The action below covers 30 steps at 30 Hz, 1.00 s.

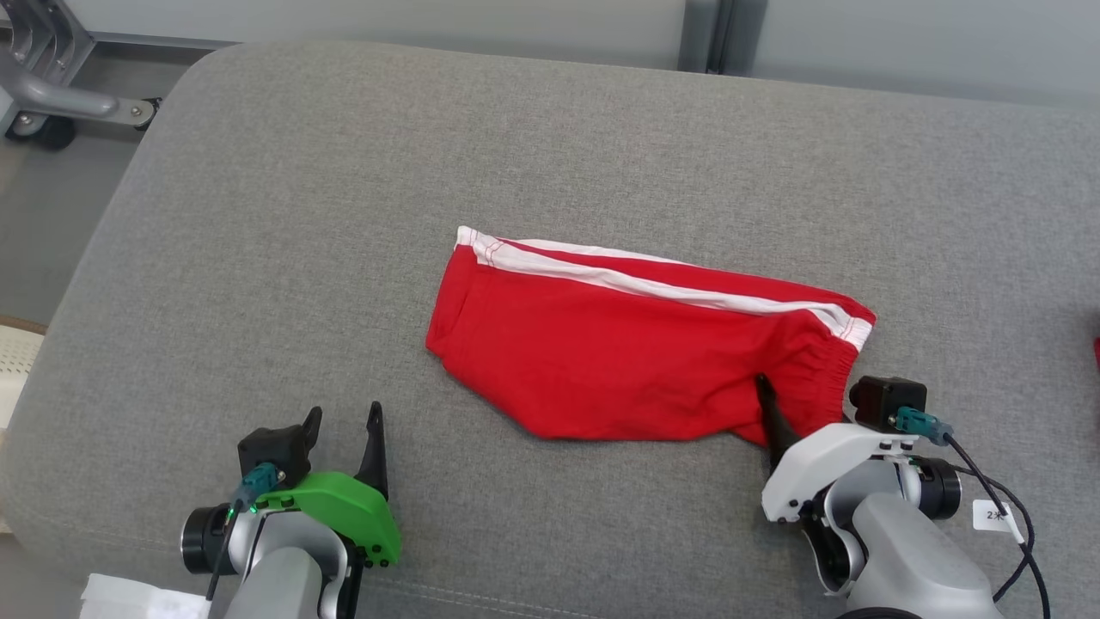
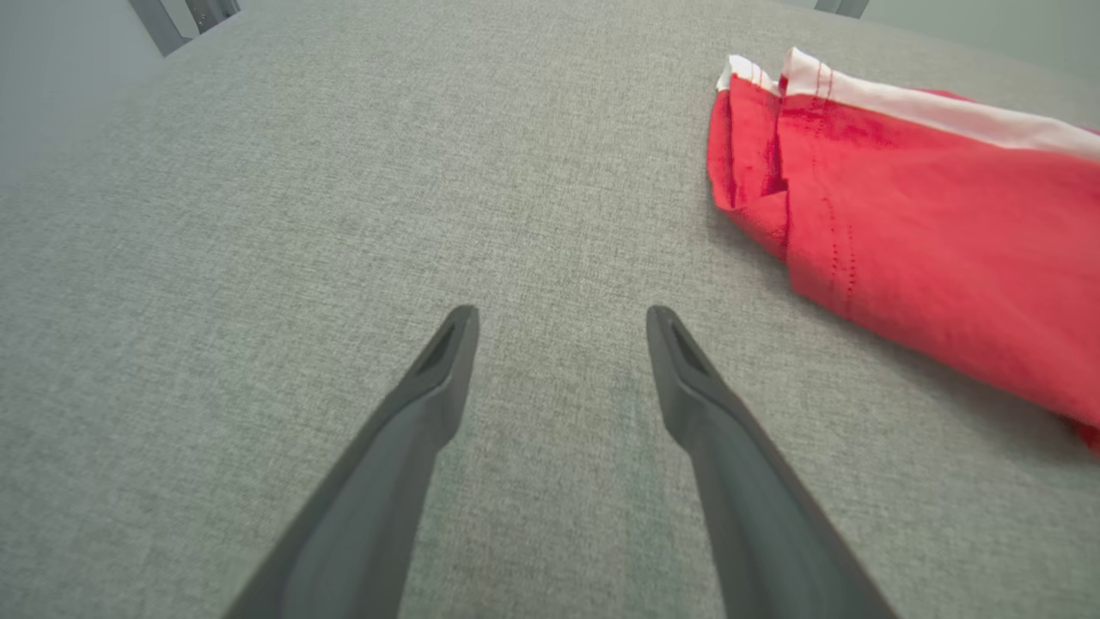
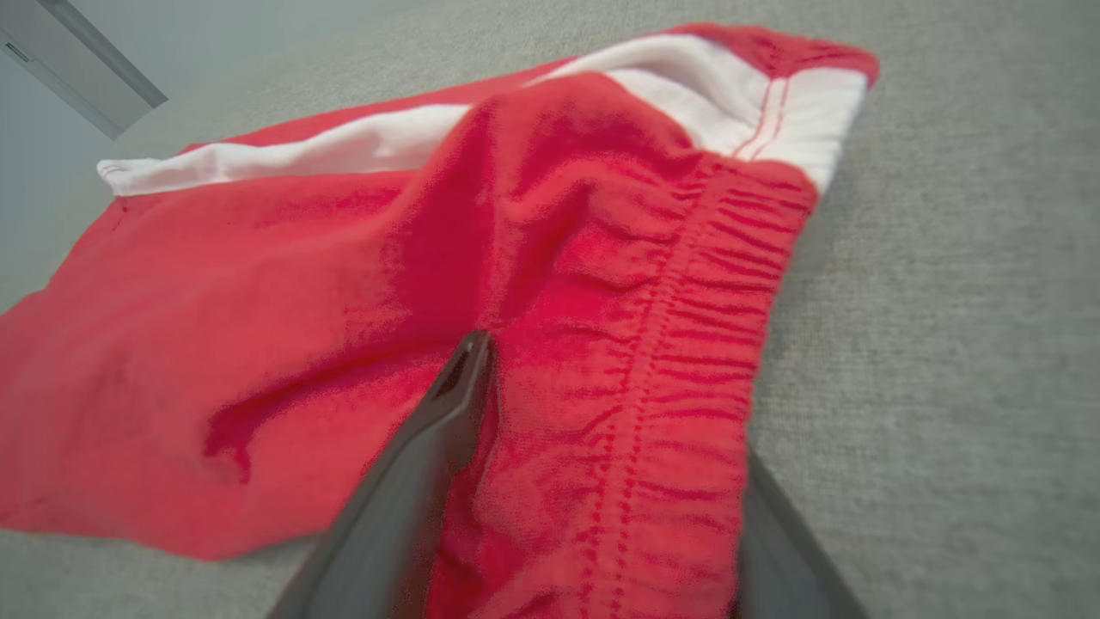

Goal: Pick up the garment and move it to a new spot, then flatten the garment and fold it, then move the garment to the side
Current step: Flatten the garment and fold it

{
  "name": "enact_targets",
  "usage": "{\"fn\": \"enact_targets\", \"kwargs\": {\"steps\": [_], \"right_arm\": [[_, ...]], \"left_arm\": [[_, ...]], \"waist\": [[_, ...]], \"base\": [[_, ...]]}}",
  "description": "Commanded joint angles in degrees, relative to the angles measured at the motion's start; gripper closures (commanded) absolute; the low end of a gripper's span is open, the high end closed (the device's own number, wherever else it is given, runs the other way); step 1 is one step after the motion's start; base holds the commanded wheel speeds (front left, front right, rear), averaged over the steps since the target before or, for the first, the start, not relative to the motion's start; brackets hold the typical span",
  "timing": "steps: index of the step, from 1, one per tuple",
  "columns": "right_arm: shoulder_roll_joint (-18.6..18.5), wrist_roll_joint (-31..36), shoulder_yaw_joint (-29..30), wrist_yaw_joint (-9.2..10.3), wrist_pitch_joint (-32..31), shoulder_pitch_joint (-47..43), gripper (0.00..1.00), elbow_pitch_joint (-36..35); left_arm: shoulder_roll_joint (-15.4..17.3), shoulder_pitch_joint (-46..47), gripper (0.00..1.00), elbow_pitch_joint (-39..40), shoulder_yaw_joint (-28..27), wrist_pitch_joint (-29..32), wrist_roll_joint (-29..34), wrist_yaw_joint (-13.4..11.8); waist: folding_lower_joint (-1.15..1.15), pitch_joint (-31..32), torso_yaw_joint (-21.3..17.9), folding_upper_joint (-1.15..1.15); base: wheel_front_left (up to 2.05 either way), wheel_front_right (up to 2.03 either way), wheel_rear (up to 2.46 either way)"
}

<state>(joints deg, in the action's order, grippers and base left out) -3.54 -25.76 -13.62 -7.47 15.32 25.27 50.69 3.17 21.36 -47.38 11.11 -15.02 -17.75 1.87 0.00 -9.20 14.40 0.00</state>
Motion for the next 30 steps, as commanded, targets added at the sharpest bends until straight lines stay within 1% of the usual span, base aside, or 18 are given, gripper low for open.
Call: {"fn": "enact_targets", "kwargs": {"steps": [1,3,6,12,13,18,20,21,24,27,30], "right_arm": [[0.53,-1.33,-1.39,-0.02,-0.53,-0.43,1.00,2.15],[0.53,-2.53,-1.75,0.00,-0.56,-0.35,1.00,3.19],[-0.73,-4.11,-0.86,0.06,-0.52,-0.06,1.00,3.92],[-4.08,-5.02,2.38,0.11,-0.29,-1.12,1.00,2.24],[-4.08,-5.02,2.38,0.11,-0.29,-1.12,1.00,2.24],[-7.49,-4.52,3.48,0.07,-0.27,-2.10,1.00,-0.57],[-8.23,-4.06,2.18,0.05,-0.20,-2.12,1.00,-2.60],[-8.57,-4.13,-0.32,0.03,-0.21,-1.93,1.00,-4.68],[-8.50,-5.10,-4.53,0.02,-1.27,-0.70,1.00,-8.72],[-7.77,-6.50,-8.39,0.01,-2.73,0.18,1.00,-12.75],[-7.09,-7.46,-11.35,0.01,-4.23,1.01,1.00,-15.32]], "left_arm": [[-0.02,-1.18,0.00,0.47,-0.03,-0.13,0.24,0.39],[-0.06,-1.36,0.00,0.82,0.03,-0.13,0.34,0.54],[-0.10,-1.95,0.00,1.45,0.16,-0.13,0.69,0.74],[-0.12,-2.95,0.00,2.12,-0.35,-0.13,1.11,0.79],[-0.12,-2.95,0.00,2.12,-0.35,-0.13,1.11,0.79],[-0.15,-3.91,0.00,2.44,-0.52,-0.13,1.36,0.82],[-0.17,-4.13,0.00,2.76,-0.57,-0.13,1.39,0.79],[-0.15,-4.48,0.00,3.06,-0.65,-0.13,1.40,0.82],[-0.17,-4.68,0.00,4.23,-0.70,-0.14,1.52,0.91],[-0.16,-5.08,0.00,5.95,-0.15,-0.13,1.25,0.85],[-0.15,-5.28,0.00,7.56,1.23,-0.13,0.61,0.50]], "waist": [[0.00,0.13,0.27,0.00],[0.00,0.23,0.32,0.00],[0.00,0.43,0.23,0.00],[0.00,0.88,-0.74,0.00],[0.00,0.88,-0.74,0.00],[0.00,1.44,-2.02,0.00],[0.00,1.68,-2.60,0.00],[0.00,1.92,-3.10,0.00],[0.00,2.19,-3.39,0.00],[0.00,2.42,-2.76,0.00],[0.00,2.54,-1.10,0.00]], "base": [[0.00,0.00,0.00],[0.00,0.00,0.00],[0.00,0.00,0.00],[0.00,0.00,0.00],[0.00,0.00,0.00],[0.00,0.00,0.00],[0.00,0.00,0.00],[0.00,0.00,0.00],[0.00,0.00,0.00],[0.00,0.00,0.00],[0.00,0.00,0.00]]}}
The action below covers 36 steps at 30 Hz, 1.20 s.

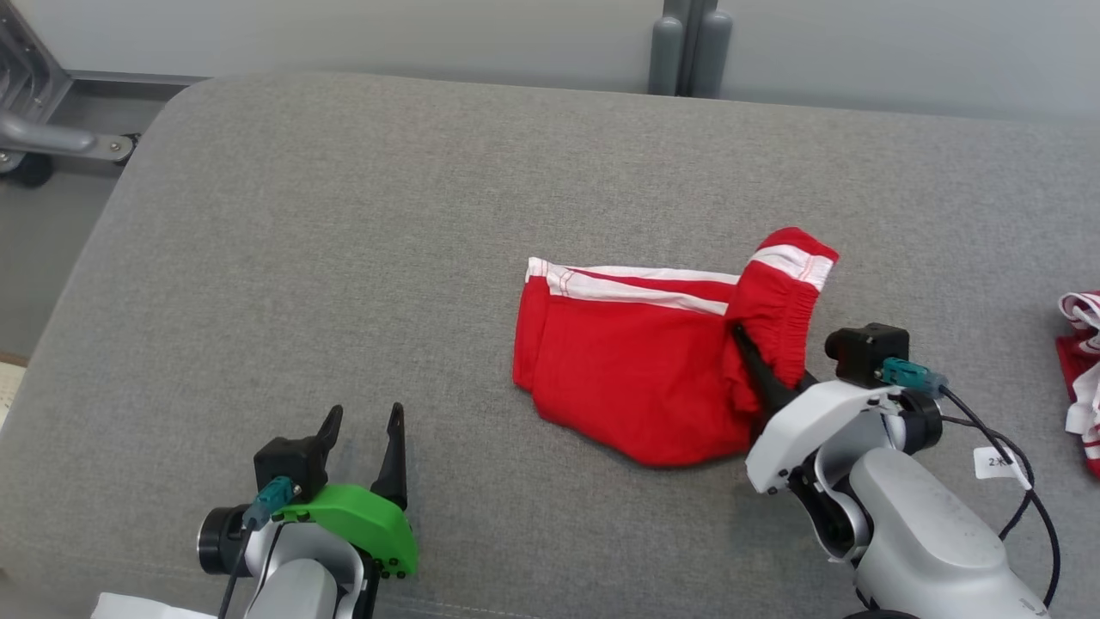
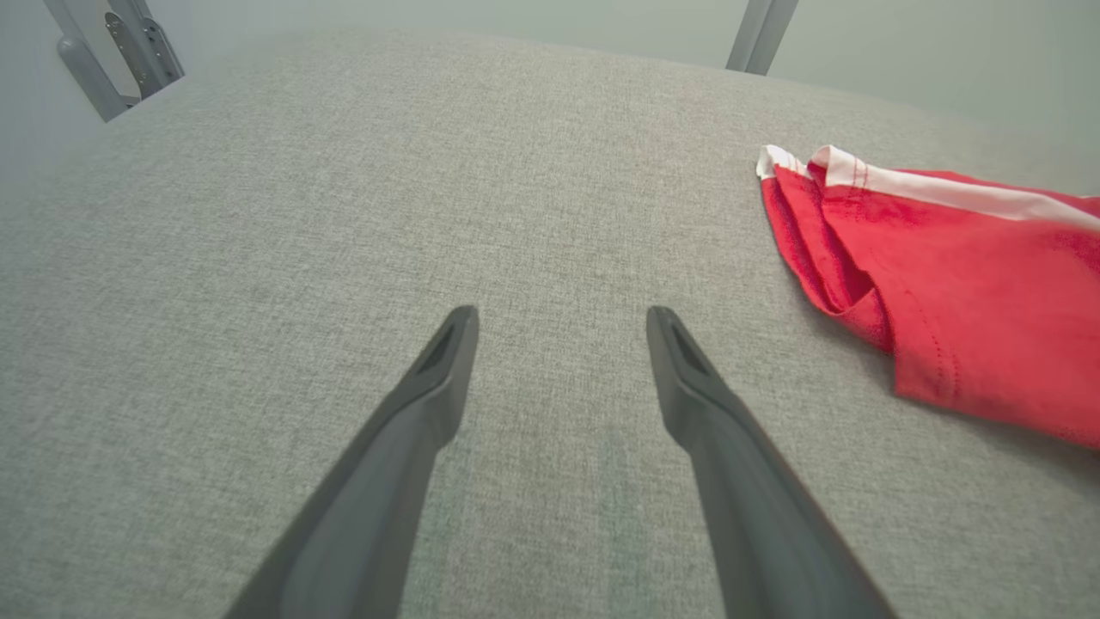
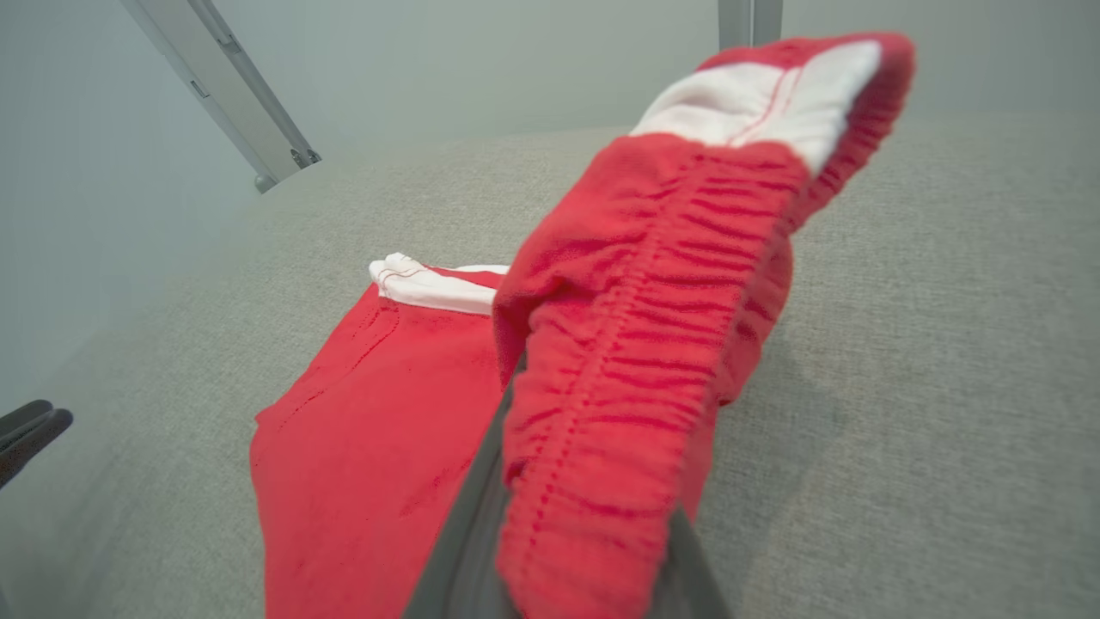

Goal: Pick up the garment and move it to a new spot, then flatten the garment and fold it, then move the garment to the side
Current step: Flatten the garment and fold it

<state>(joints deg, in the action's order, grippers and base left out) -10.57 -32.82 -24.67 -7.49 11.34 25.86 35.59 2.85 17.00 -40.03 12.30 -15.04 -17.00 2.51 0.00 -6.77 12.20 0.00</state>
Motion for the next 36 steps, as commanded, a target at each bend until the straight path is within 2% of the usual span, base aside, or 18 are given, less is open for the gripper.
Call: {"fn": "enact_targets", "kwargs": {"steps": [1,6,12,13,14,15,20,28,36], "right_arm": [[0.05,-0.37,-1.12,0.03,-0.73,0.70,1.00,-0.57],[0.93,0.35,-3.58,0.03,-2.21,2.28,1.00,0.66],[2.45,0.96,-3.61,0.03,-1.14,4.55,1.00,5.27],[2.71,1.28,-3.47,0.03,-0.80,4.95,0.96,6.19],[3.00,1.43,-3.45,0.03,-0.49,5.36,0.58,7.17],[3.32,1.57,-3.31,0.03,-0.20,5.72,0.00,8.18],[4.75,1.95,-2.80,0.03,2.25,6.67,0.00,11.13],[4.81,1.36,-0.99,0.03,3.83,4.11,0.00,9.65],[3.01,8.35,13.96,0.03,3.87,-5.38,0.00,-1.18]], "left_arm": [[0.17,-1.07,0.00,0.56,0.55,-0.13,-0.45,-0.18],[0.15,-1.17,0.00,1.90,3.85,-0.12,-2.03,-0.55],[0.15,-1.47,0.00,2.33,8.11,-0.12,-3.59,-1.04],[0.16,-1.58,0.00,2.34,8.56,-0.12,-3.80,-1.22],[0.14,-1.69,0.00,2.33,9.03,-0.12,-3.97,-1.39],[0.12,-1.72,0.00,2.35,9.35,-0.12,-3.92,-1.47],[0.13,-2.20,0.00,2.38,8.89,-0.12,-3.26,-2.09],[0.41,-3.33,0.00,3.58,5.17,-0.12,-1.51,-2.28],[0.88,-5.73,0.00,6.49,1.32,-0.12,1.73,-2.42]], "waist": [[0.00,0.08,1.85,0.00],[0.00,-0.44,6.56,0.00],[0.00,-1.05,12.45,0.00],[0.00,-1.06,13.23,0.00],[0.00,-1.06,13.90,0.00],[0.00,-1.06,14.42,0.00],[0.00,-0.50,15.08,0.00],[0.00,1.58,10.47,0.00],[0.00,4.39,2.68,0.00]], "base": [[0.00,0.00,0.00],[0.00,0.00,0.00],[0.00,0.00,0.00],[0.00,0.00,0.00],[0.00,0.00,0.00],[0.00,0.00,0.00],[0.00,0.00,0.00],[0.00,0.00,0.00],[0.00,0.00,0.00]]}}
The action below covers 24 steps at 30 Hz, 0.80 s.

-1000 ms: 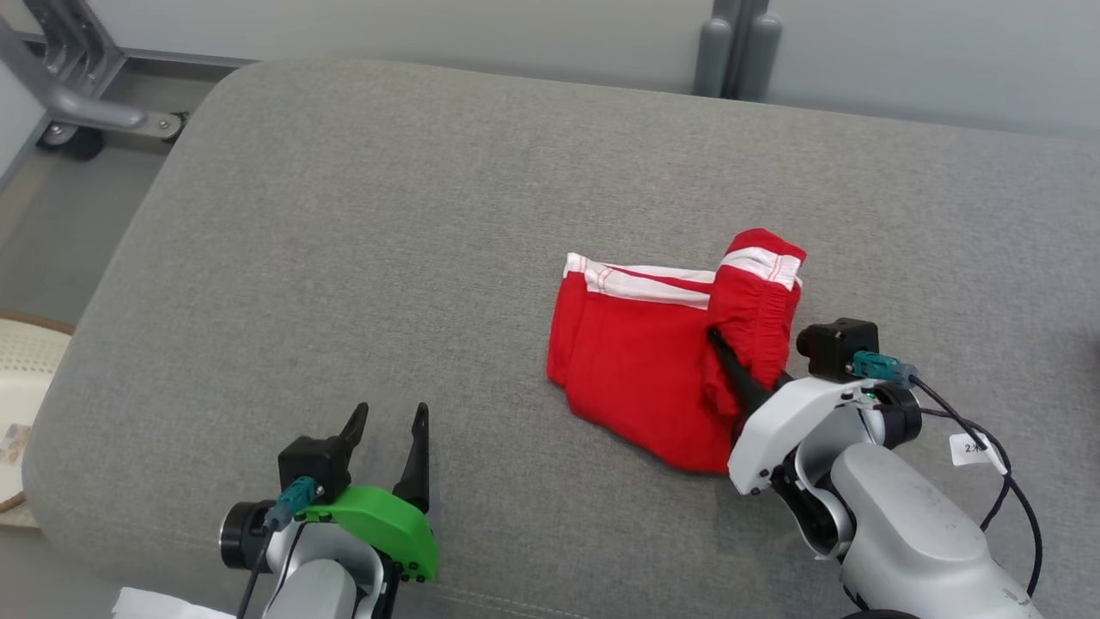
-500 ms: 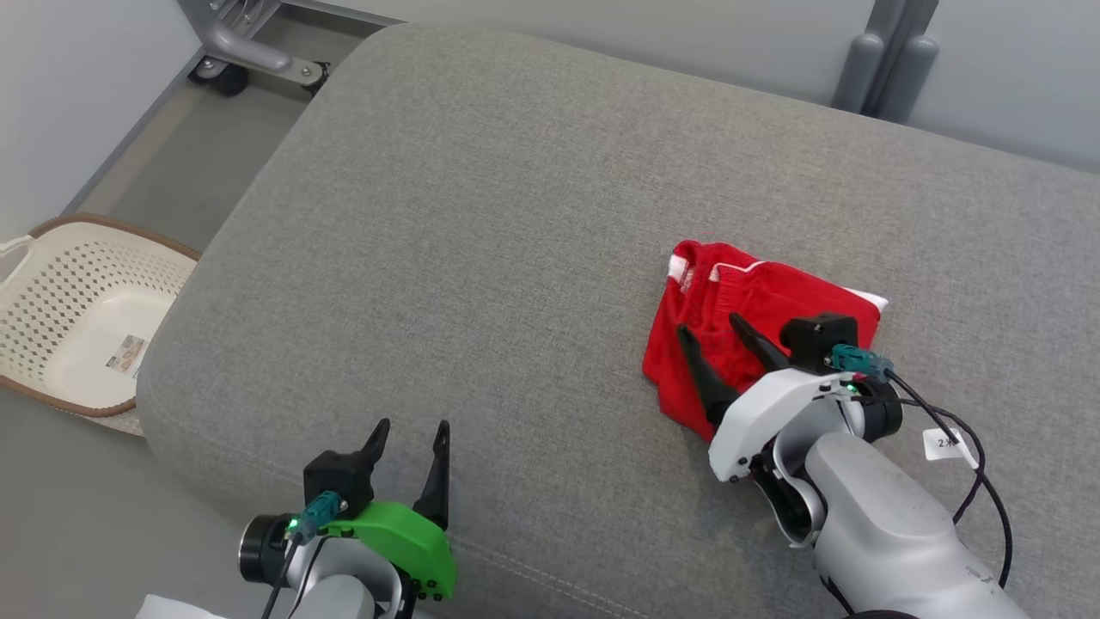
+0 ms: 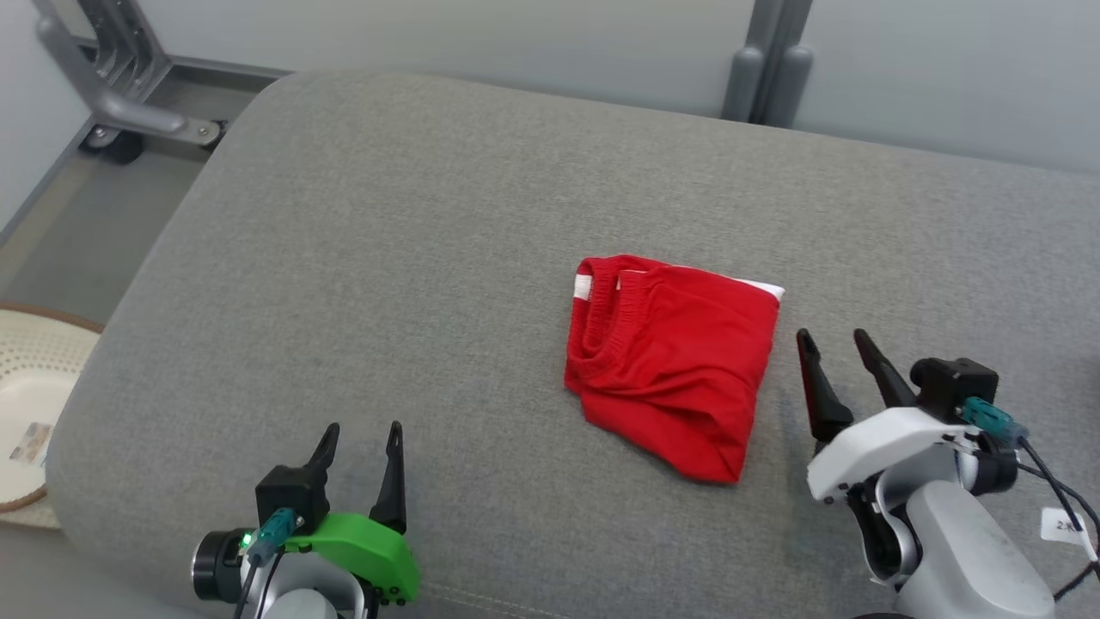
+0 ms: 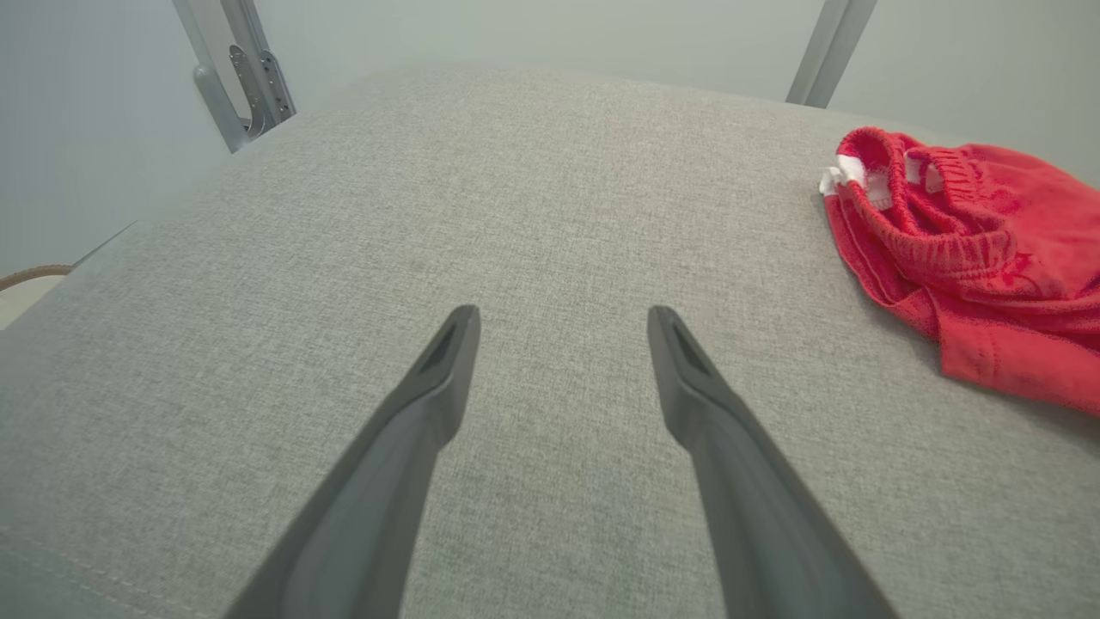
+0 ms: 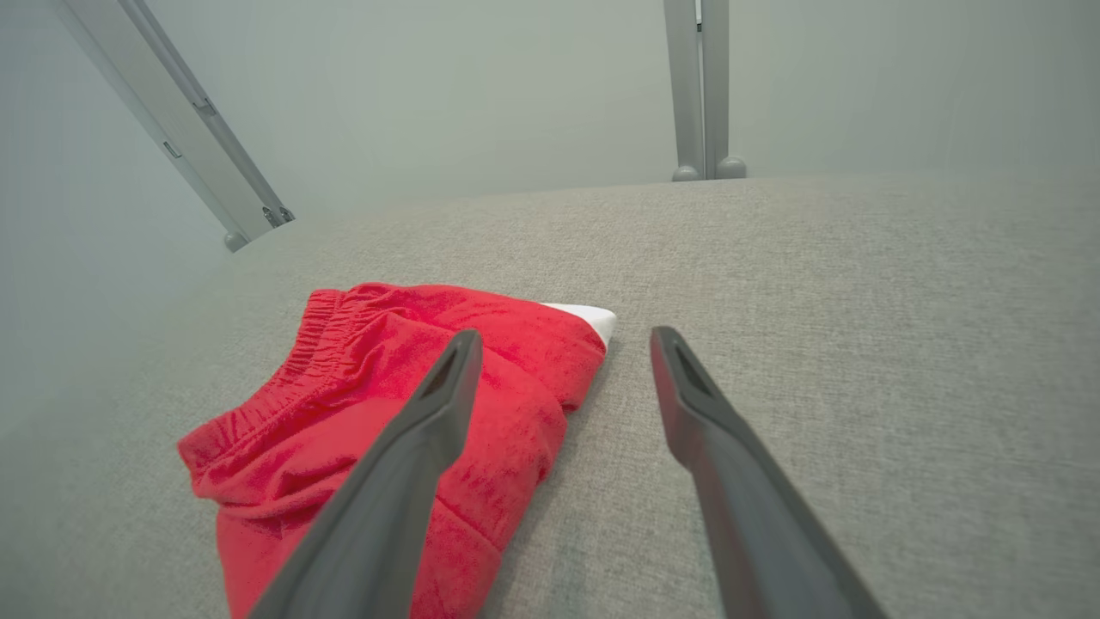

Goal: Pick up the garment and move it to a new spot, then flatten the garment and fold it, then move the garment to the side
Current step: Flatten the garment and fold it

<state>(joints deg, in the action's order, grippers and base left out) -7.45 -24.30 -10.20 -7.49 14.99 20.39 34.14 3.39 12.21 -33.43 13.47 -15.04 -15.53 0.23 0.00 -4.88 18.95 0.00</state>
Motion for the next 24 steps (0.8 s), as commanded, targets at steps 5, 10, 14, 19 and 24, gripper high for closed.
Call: {"fn": "enact_targets", "kwargs": {"steps": [5,10,14,19,24], "right_arm": [[1.06,6.06,7.50,0.03,0.23,-6.41,0.00,-5.77],[2.56,11.53,11.64,0.03,0.20,-10.92,0.00,-9.87],[3.61,14.13,13.40,0.03,0.21,-13.32,0.00,-12.58],[4.23,15.51,13.49,0.03,0.21,-15.44,0.00,-14.88],[4.43,15.89,12.73,0.03,0.20,-16.69,0.00,-15.70]], "left_arm": [[0.42,-2.75,0.00,1.96,-2.39,-0.12,1.97,0.01],[0.43,-4.16,0.00,2.96,-4.87,-0.12,3.35,0.55],[0.37,-5.23,0.00,3.90,-6.64,-0.12,4.27,0.92],[0.32,-6.52,0.00,4.87,-8.68,-0.12,5.54,1.52],[0.13,-7.66,0.00,5.68,-10.52,-0.12,6.34,1.88]], "waist": [[0.00,3.49,-8.33,0.00],[0.00,4.27,-11.23,0.00],[0.00,4.53,-13.06,0.00],[0.00,4.86,-14.85,0.00],[0.00,5.24,-16.11,0.00]], "base": [[0.00,0.00,0.00],[0.00,0.00,0.00],[0.00,0.00,0.00],[0.00,0.00,0.00],[0.00,0.00,0.00]]}}
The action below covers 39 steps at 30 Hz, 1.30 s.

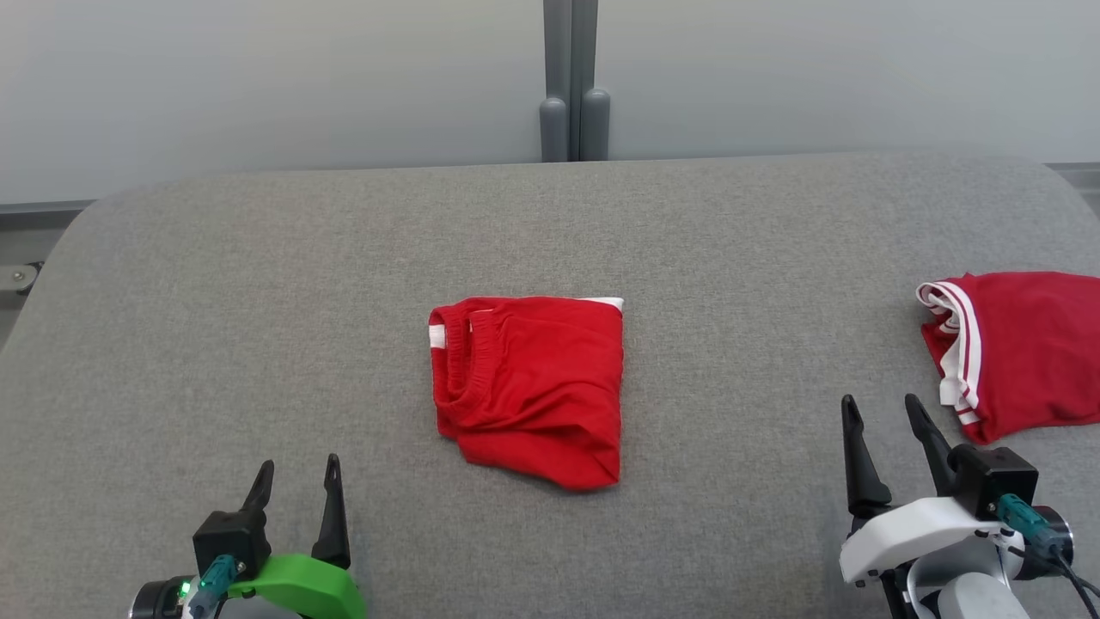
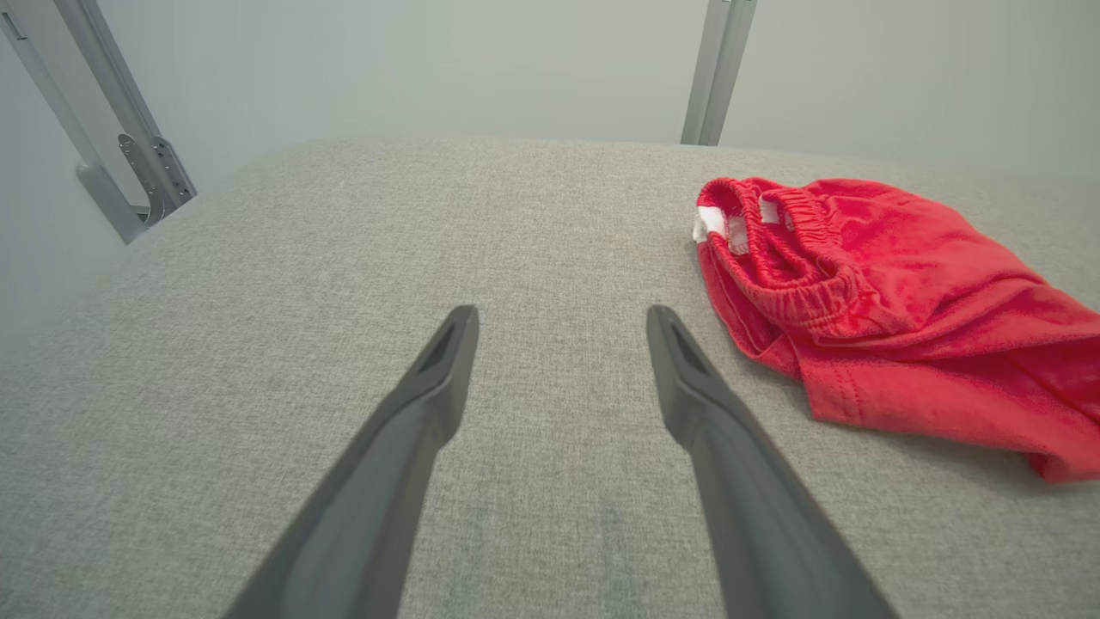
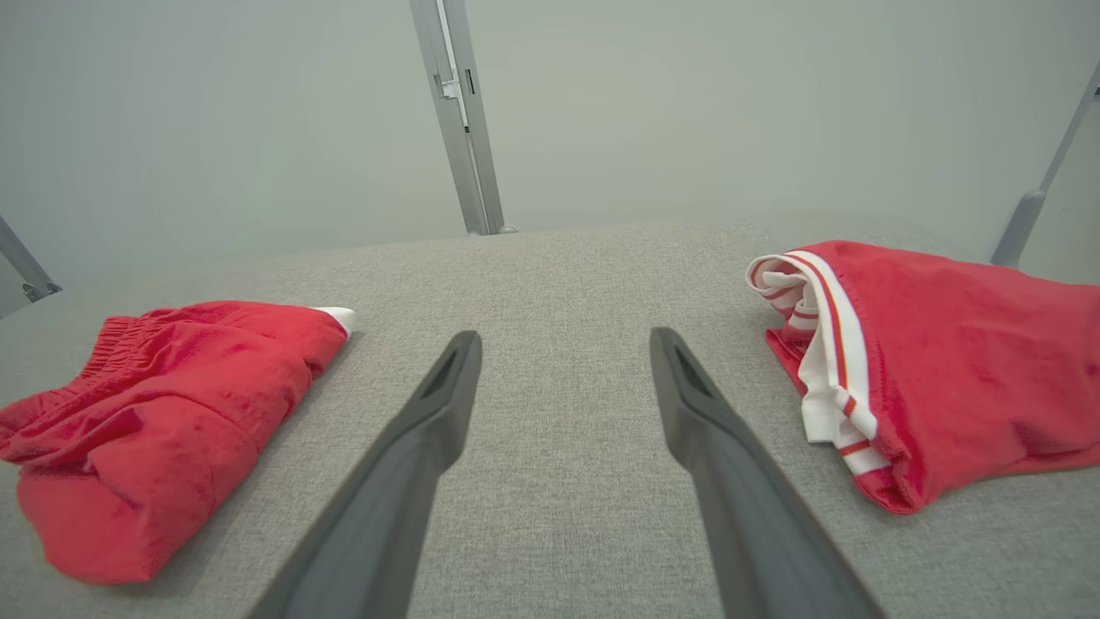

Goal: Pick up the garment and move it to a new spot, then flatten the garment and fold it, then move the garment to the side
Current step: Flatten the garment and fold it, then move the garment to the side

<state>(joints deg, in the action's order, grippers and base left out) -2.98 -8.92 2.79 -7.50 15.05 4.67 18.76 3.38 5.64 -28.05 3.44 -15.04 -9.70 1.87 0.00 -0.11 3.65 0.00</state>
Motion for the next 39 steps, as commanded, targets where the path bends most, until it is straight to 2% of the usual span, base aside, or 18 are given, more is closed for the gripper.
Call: {"fn": "enact_targets", "kwargs": {"steps": [1,11,21,26,32,39], "right_arm": [[-0.01,0.30,-0.60,0.04,0.15,-1.05,0.00,-0.33],[-0.02,-1.80,-2.31,0.04,0.15,-1.90,0.00,-0.81],[-0.01,-2.37,-2.77,0.04,0.15,-1.52,0.00,-1.01],[-0.01,-2.56,-4.47,0.04,0.15,0.81,0.00,-0.47],[-0.02,-2.96,-8.15,0.04,0.15,6.53,0.00,3.51],[-0.06,-12.02,-10.34,0.04,0.15,13.76,0.00,13.43]], "left_arm": [[0.12,-1.25,0.00,0.50,-0.86,-0.12,0.66,0.34],[-0.18,-3.05,0.00,1.78,-2.76,-0.12,1.82,1.07],[-0.36,-2.18,0.00,2.49,-2.09,-0.12,2.79,1.74],[-0.40,-1.01,0.00,3.50,-0.22,-0.12,2.29,2.22],[-0.39,1.24,0.00,4.38,3.91,-0.12,0.00,1.03],[-0.37,2.71,0.00,5.03,8.14,-0.12,-1.54,0.00]], "waist": [[0.00,0.54,-1.01,0.00],[0.00,0.79,-1.80,0.00],[0.00,-0.03,-0.12,0.00],[0.00,-2.39,2.98,0.00],[0.00,-6.65,9.02,0.00],[0.00,-9.61,17.18,0.00]], "base": [[0.00,0.00,0.00],[0.00,0.00,0.00],[0.00,0.00,0.00],[0.00,0.00,0.00],[0.00,0.00,0.00],[0.00,0.00,0.00]]}}
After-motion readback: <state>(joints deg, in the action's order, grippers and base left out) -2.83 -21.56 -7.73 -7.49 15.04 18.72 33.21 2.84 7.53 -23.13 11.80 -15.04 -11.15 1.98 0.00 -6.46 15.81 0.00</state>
